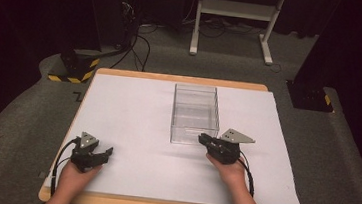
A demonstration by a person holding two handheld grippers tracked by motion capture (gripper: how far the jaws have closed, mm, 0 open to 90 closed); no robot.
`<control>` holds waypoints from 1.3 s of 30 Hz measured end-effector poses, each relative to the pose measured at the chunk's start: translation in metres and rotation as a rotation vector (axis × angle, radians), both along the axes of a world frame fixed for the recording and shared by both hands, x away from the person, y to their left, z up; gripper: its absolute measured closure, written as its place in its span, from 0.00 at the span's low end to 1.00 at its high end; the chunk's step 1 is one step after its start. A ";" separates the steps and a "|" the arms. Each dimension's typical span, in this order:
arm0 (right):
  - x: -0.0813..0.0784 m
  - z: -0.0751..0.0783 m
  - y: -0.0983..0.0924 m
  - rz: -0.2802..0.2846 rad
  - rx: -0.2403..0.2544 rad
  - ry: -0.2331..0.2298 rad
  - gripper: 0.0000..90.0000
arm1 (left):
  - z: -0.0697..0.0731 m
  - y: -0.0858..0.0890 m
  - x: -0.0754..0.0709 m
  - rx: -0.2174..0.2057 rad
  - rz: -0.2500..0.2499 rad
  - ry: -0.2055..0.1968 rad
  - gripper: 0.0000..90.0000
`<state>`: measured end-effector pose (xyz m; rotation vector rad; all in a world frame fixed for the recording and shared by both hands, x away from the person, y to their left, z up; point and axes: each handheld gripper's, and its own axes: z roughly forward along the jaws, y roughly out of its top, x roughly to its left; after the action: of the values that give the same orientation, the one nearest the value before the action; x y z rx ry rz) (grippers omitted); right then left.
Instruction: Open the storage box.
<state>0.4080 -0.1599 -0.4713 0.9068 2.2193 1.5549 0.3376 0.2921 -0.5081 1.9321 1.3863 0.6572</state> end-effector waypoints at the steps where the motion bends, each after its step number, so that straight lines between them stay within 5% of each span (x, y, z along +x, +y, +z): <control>1: -0.002 0.000 0.000 0.001 -0.001 0.005 0.88 | 0.000 0.000 0.000 0.000 0.000 0.000 0.39; 39: -0.055 0.002 -0.015 0.085 0.000 0.009 0.93 | 0.000 0.000 0.000 -0.001 0.002 0.000 0.39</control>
<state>0.3526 -0.1747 -0.4695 0.8304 2.2917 1.5908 0.3373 0.2918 -0.5081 1.9301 1.3888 0.6572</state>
